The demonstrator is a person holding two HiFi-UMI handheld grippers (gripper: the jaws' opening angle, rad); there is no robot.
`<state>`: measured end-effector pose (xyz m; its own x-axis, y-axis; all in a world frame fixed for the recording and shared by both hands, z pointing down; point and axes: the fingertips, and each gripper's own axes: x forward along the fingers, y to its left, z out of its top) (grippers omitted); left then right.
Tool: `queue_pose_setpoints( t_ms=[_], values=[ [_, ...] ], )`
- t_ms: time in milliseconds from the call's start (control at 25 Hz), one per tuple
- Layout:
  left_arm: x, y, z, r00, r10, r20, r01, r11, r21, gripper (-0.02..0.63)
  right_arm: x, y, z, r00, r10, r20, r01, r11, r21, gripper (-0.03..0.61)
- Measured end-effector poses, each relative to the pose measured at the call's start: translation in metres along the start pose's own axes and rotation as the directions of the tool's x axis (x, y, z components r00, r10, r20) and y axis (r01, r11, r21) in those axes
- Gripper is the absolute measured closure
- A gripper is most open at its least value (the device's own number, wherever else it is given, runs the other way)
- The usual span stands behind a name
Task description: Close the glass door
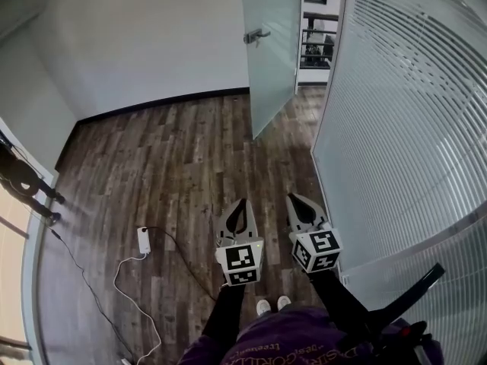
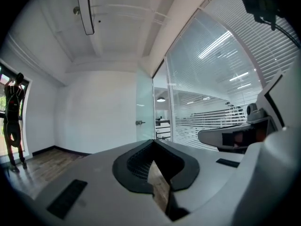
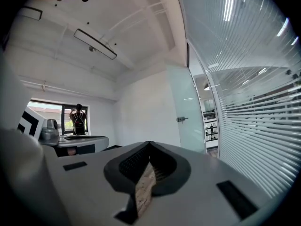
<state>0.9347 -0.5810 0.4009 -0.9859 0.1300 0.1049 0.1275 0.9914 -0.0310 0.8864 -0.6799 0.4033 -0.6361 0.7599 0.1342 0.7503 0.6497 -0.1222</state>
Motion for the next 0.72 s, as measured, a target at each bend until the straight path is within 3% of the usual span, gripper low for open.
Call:
queue_pose_setpoints(
  t_ms=[280,520,720],
  values=[
    [0.001,0.023,-0.015,1.000,0.020,0.018,-0.017,0.989,-0.145,0.612,0.013,0.010,-0.010,1.000,0.012,-0.011,-0.012,1.000,-0.006,0.581],
    [0.039,0.042,-0.021,0.997,0.072,0.008,-0.071,0.994,-0.089,0.612,0.055,-0.008,-0.011,0.999,0.033,0.001,-0.033,0.999,0.003,0.581],
    [0.087,0.056,-0.024,0.996,0.094,-0.004,-0.094,0.990,-0.109,0.612,0.104,-0.030,-0.006,0.998,0.057,-0.004,-0.057,0.998,-0.004,0.581]
  ],
)
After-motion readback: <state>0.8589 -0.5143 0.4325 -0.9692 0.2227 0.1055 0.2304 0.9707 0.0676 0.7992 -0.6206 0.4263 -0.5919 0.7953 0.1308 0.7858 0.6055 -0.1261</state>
